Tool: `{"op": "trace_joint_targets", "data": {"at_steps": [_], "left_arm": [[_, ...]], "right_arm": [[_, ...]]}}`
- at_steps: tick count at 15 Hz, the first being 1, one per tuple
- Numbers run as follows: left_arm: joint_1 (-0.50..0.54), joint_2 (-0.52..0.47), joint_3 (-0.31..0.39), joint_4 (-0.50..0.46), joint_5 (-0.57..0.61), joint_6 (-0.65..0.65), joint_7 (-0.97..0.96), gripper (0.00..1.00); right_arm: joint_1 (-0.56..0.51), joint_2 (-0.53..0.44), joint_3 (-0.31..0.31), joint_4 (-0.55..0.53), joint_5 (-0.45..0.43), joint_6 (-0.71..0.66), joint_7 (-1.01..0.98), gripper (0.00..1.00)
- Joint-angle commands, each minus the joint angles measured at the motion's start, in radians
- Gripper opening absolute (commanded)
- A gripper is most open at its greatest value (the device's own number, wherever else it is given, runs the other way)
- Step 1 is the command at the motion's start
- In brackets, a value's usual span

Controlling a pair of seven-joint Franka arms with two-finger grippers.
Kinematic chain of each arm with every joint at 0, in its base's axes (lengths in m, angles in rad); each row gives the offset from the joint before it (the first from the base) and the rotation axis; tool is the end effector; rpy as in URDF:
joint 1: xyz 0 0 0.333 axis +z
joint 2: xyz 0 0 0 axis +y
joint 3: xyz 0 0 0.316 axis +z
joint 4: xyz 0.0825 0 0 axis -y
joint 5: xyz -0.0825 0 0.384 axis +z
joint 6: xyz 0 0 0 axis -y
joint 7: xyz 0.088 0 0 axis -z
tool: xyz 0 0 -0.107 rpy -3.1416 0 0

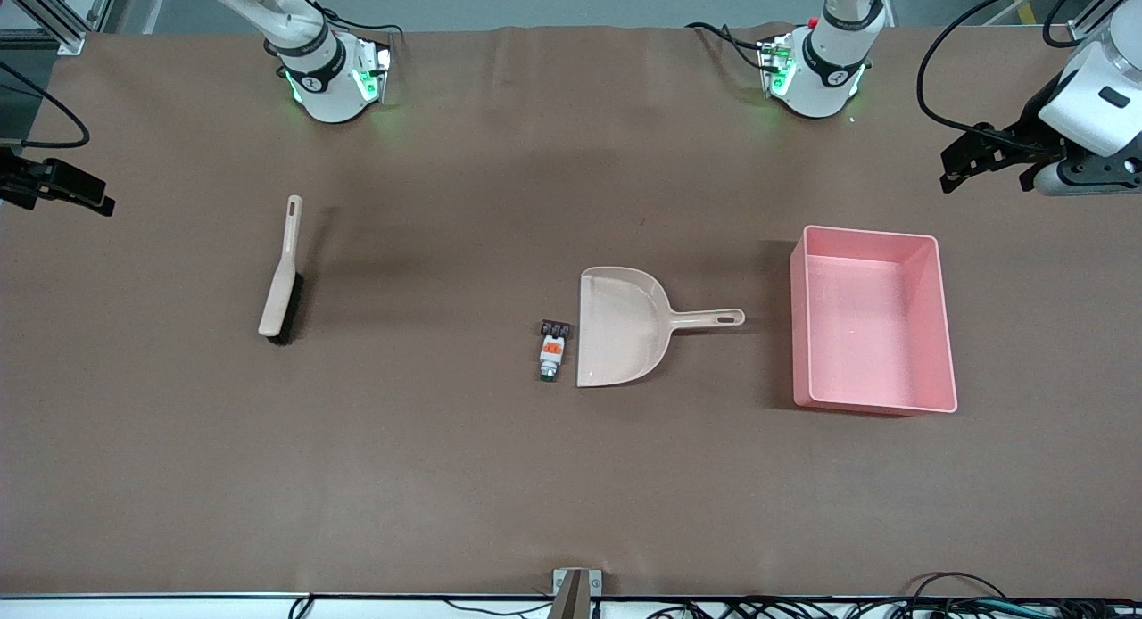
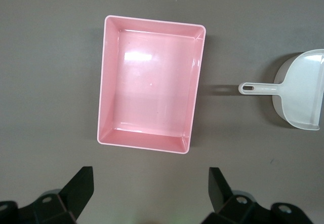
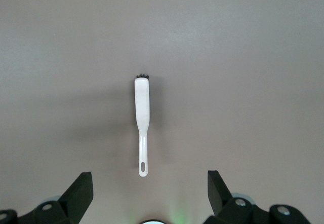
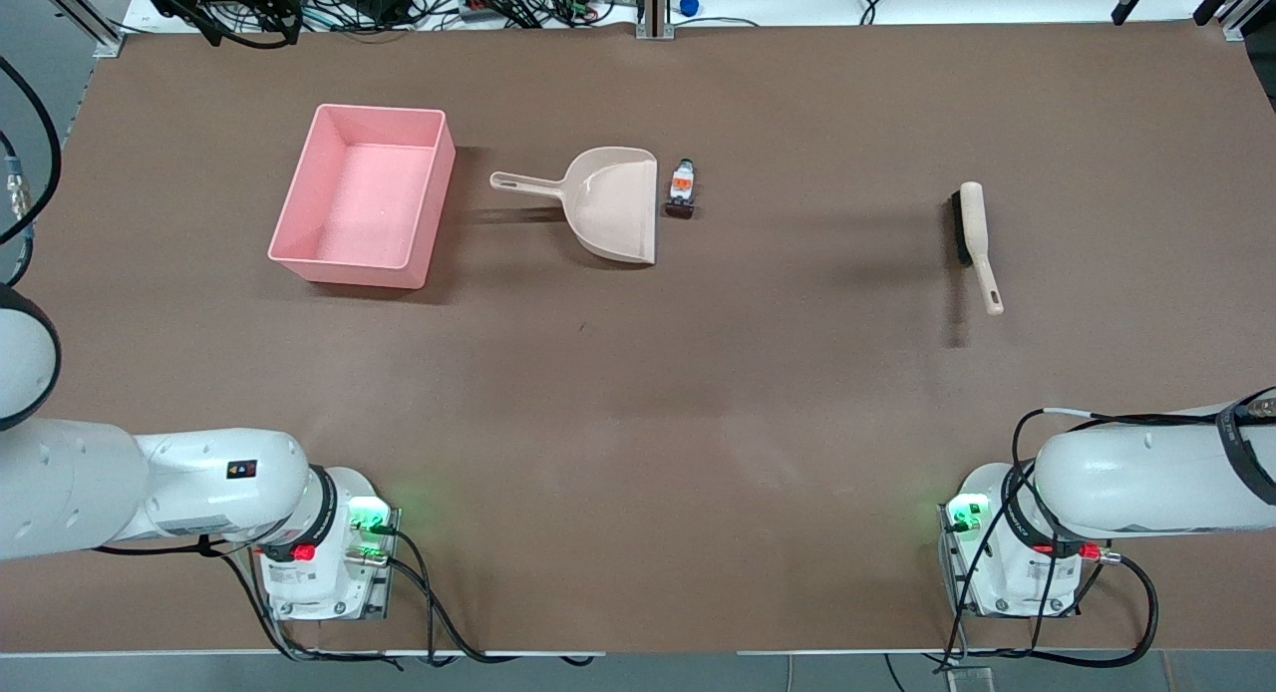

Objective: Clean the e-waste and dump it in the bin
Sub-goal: 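Reach the right gripper to the brush while the left gripper reaches the dustpan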

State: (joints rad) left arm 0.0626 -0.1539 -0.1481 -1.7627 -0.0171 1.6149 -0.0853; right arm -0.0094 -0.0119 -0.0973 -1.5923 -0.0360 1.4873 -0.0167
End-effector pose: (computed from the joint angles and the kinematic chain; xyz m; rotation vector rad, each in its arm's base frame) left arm 0.5066 -0.0508 0.6184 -3.1364 -0.0034 -0.0077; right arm 0.5376 -0.0620 0.6141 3.1058 -0.1418 -0.1480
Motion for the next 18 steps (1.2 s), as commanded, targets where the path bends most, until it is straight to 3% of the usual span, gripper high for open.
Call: {"op": "trace_joint_targets", "data": {"at_steps": [1, 6, 10, 14, 18], "left_arm": [[-0.003, -0.016, 0.007, -0.011, 0.011, 0.01, -0.004, 1.0], [-0.007, 0.085, -0.004, 0.074, 0.026, 0.003, 0.038, 1.0], [-0.033, 0.18, -0.089, 0.054, 0.013, 0.088, 0.11, 1.0], [-0.035, 0.264, -0.183, -0.014, 0.019, 0.239, 0.353, 1.0], [-0.035, 0.332, -0.252, -0.105, 0.025, 0.435, 0.536, 0.99]], "right_arm": [[-0.004, -0.006, 0.005, -0.012, 0.008, 0.001, -0.005, 1.0], [-0.006, -0.01, 0.004, -0.148, 0.015, 0.036, -0.005, 1.0], [0.023, -0.092, 0.007, -0.413, 0.012, 0.21, -0.008, 1.0], [0.023, -0.207, 0.007, -0.818, 0.012, 0.606, -0.006, 1.0], [0.022, -0.226, 0.005, -1.072, 0.012, 0.897, -0.003, 1.0]]}}
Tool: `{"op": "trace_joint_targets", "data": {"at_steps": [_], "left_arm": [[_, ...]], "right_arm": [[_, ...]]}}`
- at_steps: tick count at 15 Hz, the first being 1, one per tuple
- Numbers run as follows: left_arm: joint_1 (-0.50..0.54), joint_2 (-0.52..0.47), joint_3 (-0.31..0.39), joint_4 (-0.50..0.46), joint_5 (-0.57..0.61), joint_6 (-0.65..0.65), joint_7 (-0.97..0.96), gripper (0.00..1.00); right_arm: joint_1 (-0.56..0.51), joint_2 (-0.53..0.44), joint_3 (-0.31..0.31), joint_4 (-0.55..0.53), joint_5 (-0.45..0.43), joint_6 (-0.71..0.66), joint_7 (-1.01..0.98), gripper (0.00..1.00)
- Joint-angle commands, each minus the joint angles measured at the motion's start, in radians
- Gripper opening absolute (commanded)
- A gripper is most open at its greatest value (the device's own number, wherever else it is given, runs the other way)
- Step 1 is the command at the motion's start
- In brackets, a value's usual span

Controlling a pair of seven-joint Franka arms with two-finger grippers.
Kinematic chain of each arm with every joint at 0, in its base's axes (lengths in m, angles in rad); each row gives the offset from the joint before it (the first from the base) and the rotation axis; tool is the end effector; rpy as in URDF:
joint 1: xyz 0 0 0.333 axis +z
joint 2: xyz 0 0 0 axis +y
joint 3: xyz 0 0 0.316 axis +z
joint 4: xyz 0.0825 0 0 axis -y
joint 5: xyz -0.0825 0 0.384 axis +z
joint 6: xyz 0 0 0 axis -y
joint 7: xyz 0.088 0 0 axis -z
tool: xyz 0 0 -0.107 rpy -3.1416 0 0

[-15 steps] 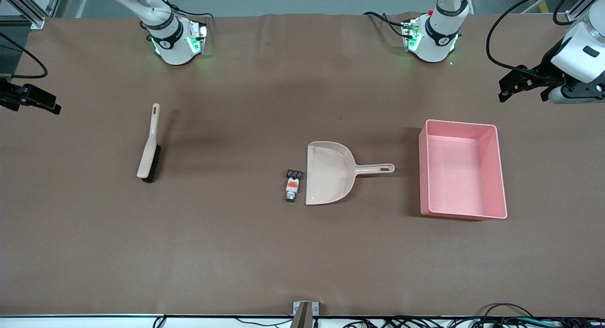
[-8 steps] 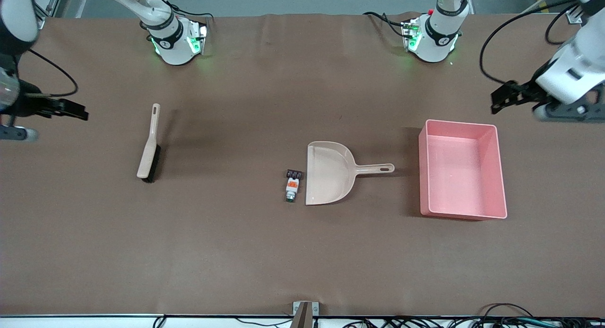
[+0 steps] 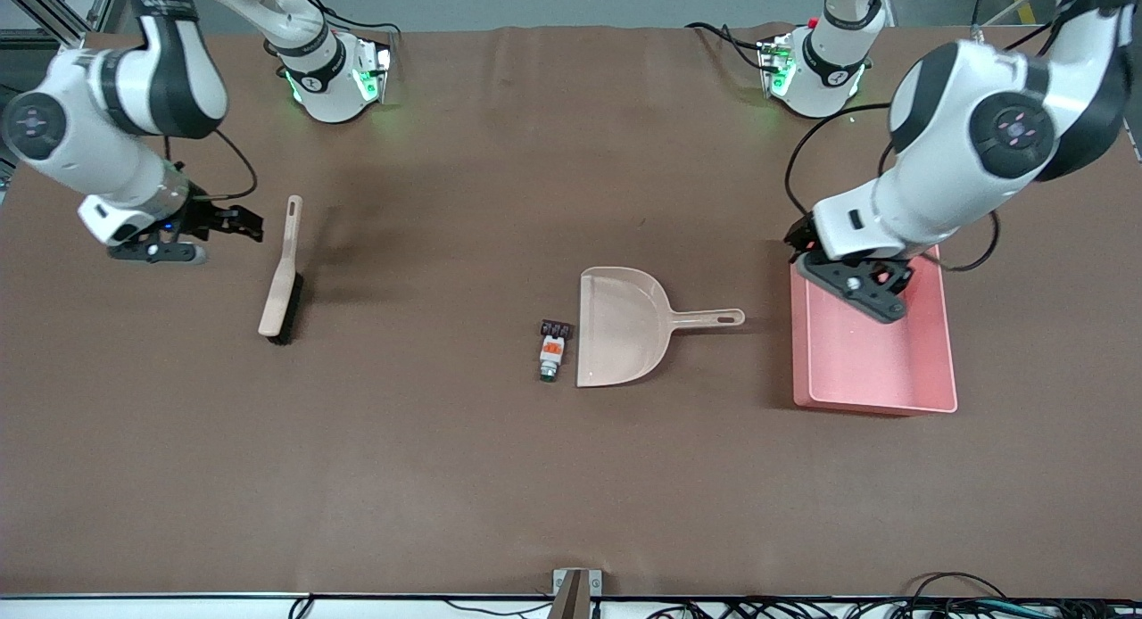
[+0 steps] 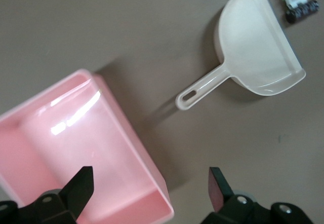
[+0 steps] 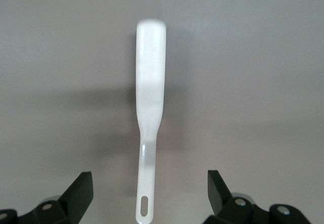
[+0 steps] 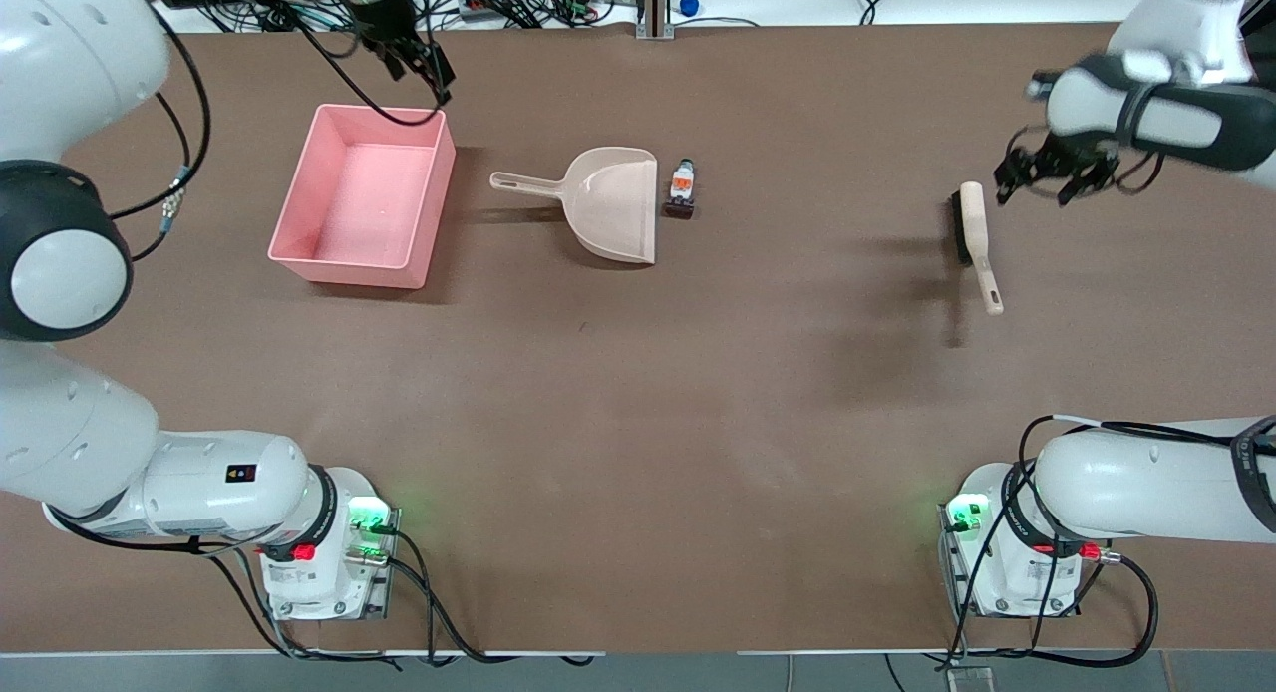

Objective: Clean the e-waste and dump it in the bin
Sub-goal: 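Reach the right gripper to the brush while the left gripper reaches the dustpan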

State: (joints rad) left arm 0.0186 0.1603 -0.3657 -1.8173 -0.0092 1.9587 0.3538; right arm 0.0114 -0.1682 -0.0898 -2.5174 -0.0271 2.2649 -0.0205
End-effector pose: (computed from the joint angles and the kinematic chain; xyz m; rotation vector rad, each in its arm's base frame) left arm 0.5690 -0.1964 0.4531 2.8929 -1.0451 -0.0126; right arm 0.4371 -0.0345 0.3331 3.1373 -0.0593 -0.1334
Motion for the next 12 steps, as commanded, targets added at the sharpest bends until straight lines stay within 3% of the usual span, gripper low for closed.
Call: {"op": "trace_joint_targets", "data": {"at_steps": [1, 4, 9, 12], "left_arm": [[0.009, 0.05, -0.053, -0.074, 0.017, 0.161, 0.155, 0.99], [0.003, 0.148, -0.091, -0.106, 0.018, 0.32, 0.284, 0.96], [-0.025, 0.281, -0.104, -0.102, 0.026, 0.393, 0.528, 0.88], [-0.035, 0.33, -0.104, -0.099, 0.035, 0.452, 0.641, 0.83]], "right_arm": [[0.002, -0.068, -0.002, -0.194, 0.003, 0.184, 0.001, 1.0], [0.01, -0.048, -0.001, -0.265, 0.004, 0.329, 0.001, 1.0], [0.027, 0.051, -0.002, -0.299, 0.004, 0.485, 0.001, 1.0], [0.025, 0.094, -0.001, -0.319, 0.004, 0.565, 0.004, 0.89]]}}
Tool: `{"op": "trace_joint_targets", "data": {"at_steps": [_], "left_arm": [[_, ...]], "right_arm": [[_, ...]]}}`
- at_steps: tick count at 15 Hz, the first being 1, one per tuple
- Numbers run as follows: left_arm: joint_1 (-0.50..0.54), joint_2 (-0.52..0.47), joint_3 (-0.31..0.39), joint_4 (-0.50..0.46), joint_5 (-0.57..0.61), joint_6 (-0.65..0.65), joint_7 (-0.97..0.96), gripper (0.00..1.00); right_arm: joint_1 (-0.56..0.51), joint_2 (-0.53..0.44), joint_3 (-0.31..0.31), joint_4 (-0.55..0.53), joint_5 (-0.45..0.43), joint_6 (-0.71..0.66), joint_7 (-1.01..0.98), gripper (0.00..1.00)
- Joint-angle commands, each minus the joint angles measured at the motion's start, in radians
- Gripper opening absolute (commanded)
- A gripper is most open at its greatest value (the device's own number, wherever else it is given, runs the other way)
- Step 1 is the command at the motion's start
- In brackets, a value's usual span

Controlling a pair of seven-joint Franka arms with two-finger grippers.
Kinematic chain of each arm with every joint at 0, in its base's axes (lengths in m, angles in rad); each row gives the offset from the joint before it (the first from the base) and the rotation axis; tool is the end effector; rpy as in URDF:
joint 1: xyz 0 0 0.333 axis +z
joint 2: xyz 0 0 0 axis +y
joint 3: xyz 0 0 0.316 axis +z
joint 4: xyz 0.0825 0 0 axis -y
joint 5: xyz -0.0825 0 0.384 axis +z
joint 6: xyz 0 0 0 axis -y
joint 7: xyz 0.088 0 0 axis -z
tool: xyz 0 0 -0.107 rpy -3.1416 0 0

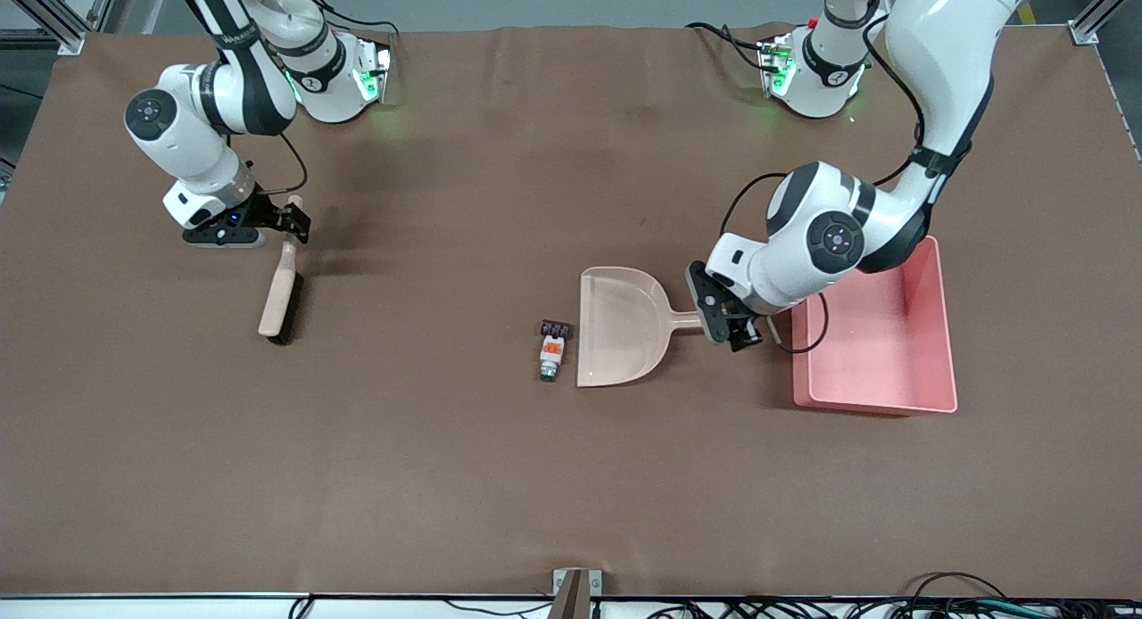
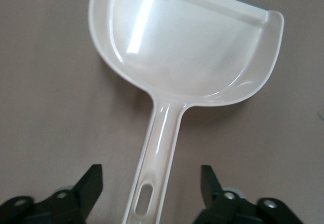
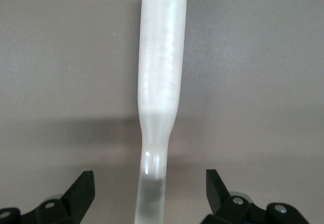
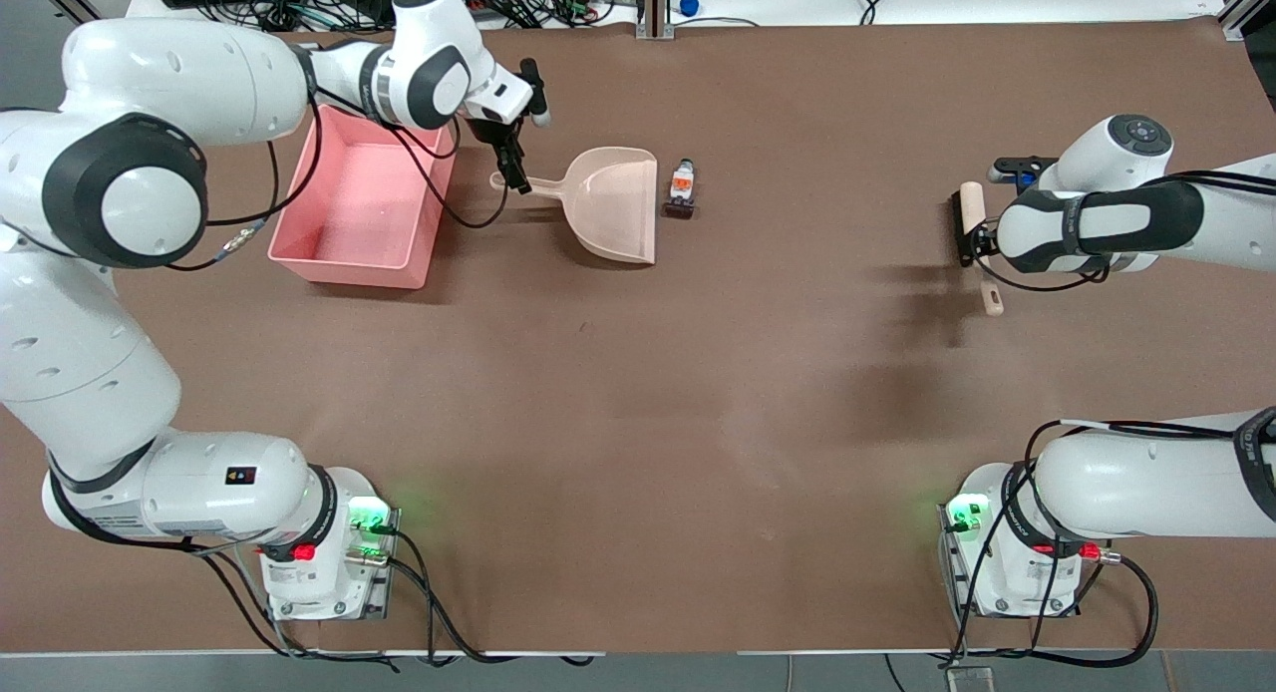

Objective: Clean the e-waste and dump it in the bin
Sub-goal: 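Grasp the brush handle with the right gripper while the left gripper grasps the dustpan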

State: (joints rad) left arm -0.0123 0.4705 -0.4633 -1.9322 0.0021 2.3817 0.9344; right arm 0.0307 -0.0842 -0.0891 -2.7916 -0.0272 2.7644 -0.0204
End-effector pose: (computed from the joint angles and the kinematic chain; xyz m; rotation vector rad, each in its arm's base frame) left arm 0.5627 -0.2736 0.2687 2.2887 -1.8599 0.1070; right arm 0.3854 -0.0206 0.2392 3.1348 -0.0202 0.0887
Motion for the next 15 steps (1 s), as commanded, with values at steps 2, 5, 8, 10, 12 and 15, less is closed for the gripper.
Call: {"op": "trace_joint_targets", "data": {"at_steps": [2, 5, 8, 10, 12, 15], "left_arm": [[-0.011, 0.051, -0.006, 0.019, 0.07, 0.065, 0.095, 0.8], [-0.017, 0.076, -0.006, 0.019, 0.133, 0.097, 0.095, 0.76], [-0.034, 0.095, -0.006, 0.021, 0.153, 0.126, 0.096, 0.7], [-0.037, 0.095, -0.006, 0.021, 0.153, 0.128, 0.101, 0.69], [-0.047, 0.095, -0.008, 0.021, 0.153, 0.128, 0.116, 0.63], [-0.049, 0.103, -0.008, 0.021, 0.153, 0.128, 0.132, 0.57]], "right_arm": [[0.006, 0.03, -0.001, -0.046, 0.004, 0.084, 0.005, 0.77], [0.008, 0.04, -0.001, -0.045, 0.004, 0.084, 0.007, 0.65], [0.008, 0.043, -0.001, -0.043, 0.004, 0.084, 0.013, 0.55], [0.008, 0.043, 0.0, -0.043, 0.004, 0.083, 0.016, 0.49], [0.009, 0.043, 0.0, -0.043, 0.006, 0.083, 0.016, 0.4], [0.008, 0.043, 0.0, -0.043, 0.006, 0.081, 0.019, 0.26]]}}
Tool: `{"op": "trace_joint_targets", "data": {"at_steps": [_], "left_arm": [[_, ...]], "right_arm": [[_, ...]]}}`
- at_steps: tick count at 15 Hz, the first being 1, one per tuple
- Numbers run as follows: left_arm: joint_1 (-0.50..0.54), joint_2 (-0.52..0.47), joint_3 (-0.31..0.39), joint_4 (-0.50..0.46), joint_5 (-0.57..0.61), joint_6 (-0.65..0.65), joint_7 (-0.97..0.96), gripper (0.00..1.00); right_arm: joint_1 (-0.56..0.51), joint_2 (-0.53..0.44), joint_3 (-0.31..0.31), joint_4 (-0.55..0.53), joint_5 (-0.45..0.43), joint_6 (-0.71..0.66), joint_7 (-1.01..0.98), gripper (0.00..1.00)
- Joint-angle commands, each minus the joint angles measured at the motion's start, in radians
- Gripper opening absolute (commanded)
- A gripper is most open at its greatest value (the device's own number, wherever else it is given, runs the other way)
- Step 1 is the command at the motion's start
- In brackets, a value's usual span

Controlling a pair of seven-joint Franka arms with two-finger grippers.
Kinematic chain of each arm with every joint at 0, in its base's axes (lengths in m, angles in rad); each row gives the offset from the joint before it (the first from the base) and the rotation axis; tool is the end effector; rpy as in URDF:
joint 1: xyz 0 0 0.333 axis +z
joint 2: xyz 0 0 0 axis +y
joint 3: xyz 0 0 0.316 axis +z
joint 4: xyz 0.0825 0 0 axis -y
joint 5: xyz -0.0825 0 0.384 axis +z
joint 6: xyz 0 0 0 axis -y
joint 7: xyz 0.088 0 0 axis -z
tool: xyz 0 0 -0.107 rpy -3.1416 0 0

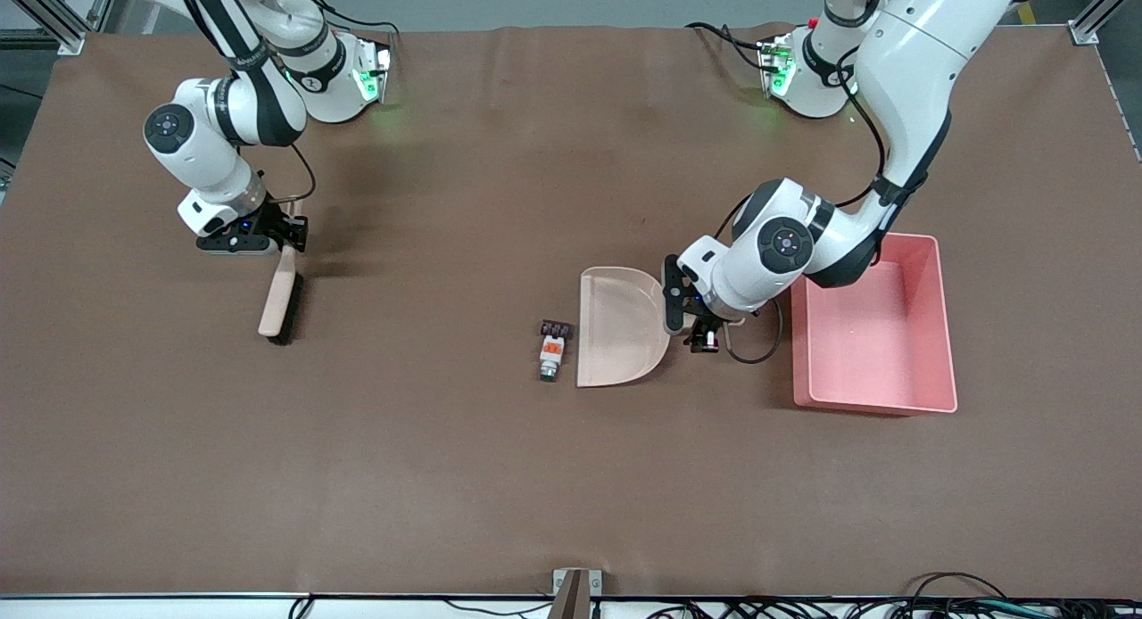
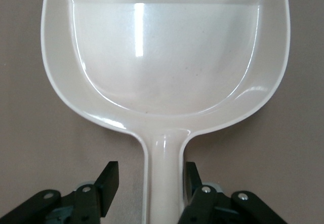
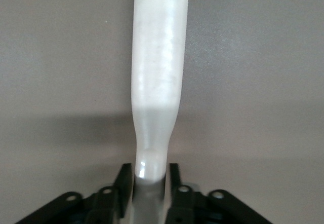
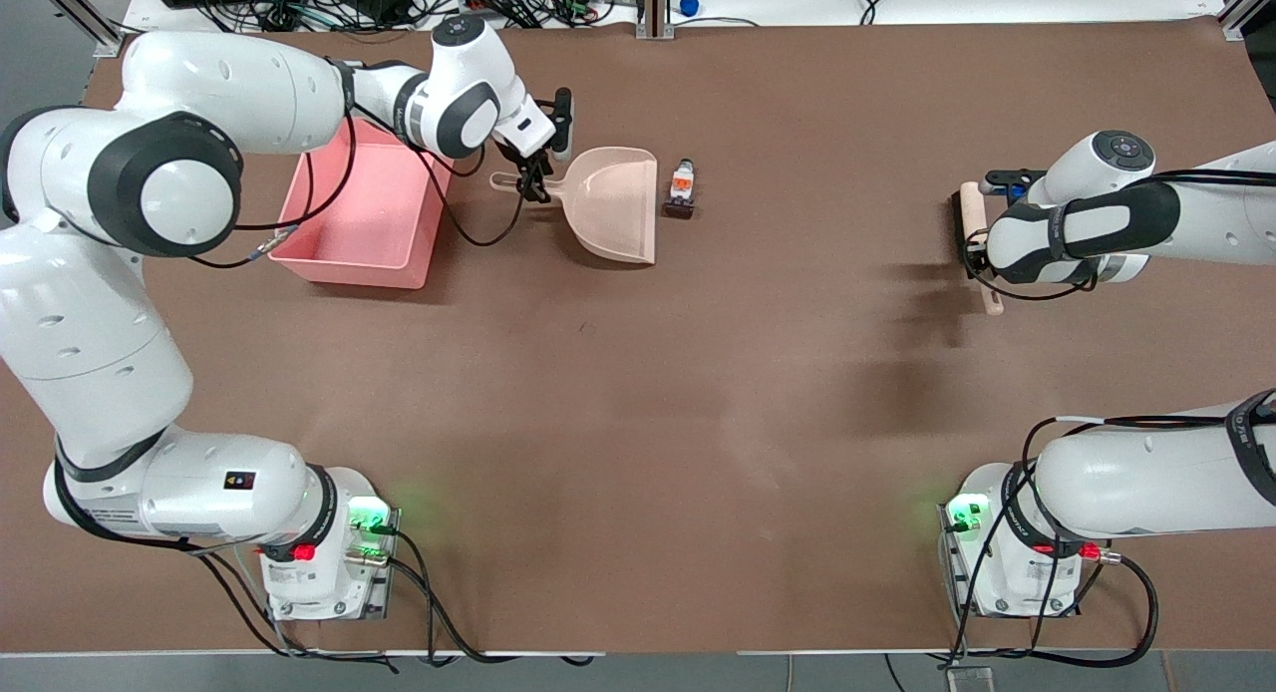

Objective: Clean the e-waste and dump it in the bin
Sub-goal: 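Grasp the brush handle with the right gripper while the left gripper grasps the dustpan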

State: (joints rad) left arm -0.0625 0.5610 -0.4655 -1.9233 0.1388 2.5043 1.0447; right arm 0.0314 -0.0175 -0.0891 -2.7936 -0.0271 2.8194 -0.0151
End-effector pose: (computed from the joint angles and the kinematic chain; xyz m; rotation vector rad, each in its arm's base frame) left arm 0.5551 -0.3071 0.2322 2.0882 -2.1700 0.1850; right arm 0.3832 -0.0206 0.2181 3.1316 -0.0268 0.0673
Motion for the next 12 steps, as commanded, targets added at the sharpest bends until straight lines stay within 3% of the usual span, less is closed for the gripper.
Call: {"op": "trace_joint_targets", "data": {"at_steps": [1, 3, 4, 8, 12], "left_arm": [[0.0, 0.014, -0.004, 0.013, 0.016, 0.005, 0.023, 0.55], [-0.002, 0.019, -0.004, 0.013, 0.016, 0.014, 0.023, 0.52], [-0.005, 0.02, -0.004, 0.015, 0.016, 0.014, 0.023, 0.5], [-0.017, 0.034, -0.004, 0.023, 0.018, 0.025, 0.024, 0.45], [-0.019, 0.045, -0.004, 0.027, 0.061, 0.027, 0.024, 0.31]], "right_arm": [[0.007, -0.024, 0.0, -0.041, 0.006, 0.026, 0.014, 0.19], [0.007, -0.024, 0.0, -0.041, 0.006, 0.026, 0.014, 0.04], [0.007, -0.024, 0.0, -0.041, 0.006, 0.026, 0.014, 0.0], [0.019, -0.021, 0.002, -0.02, 0.006, 0.015, 0.102, 0.0], [0.218, -0.029, 0.006, 0.057, 0.004, -0.066, 0.402, 0.0]]}}
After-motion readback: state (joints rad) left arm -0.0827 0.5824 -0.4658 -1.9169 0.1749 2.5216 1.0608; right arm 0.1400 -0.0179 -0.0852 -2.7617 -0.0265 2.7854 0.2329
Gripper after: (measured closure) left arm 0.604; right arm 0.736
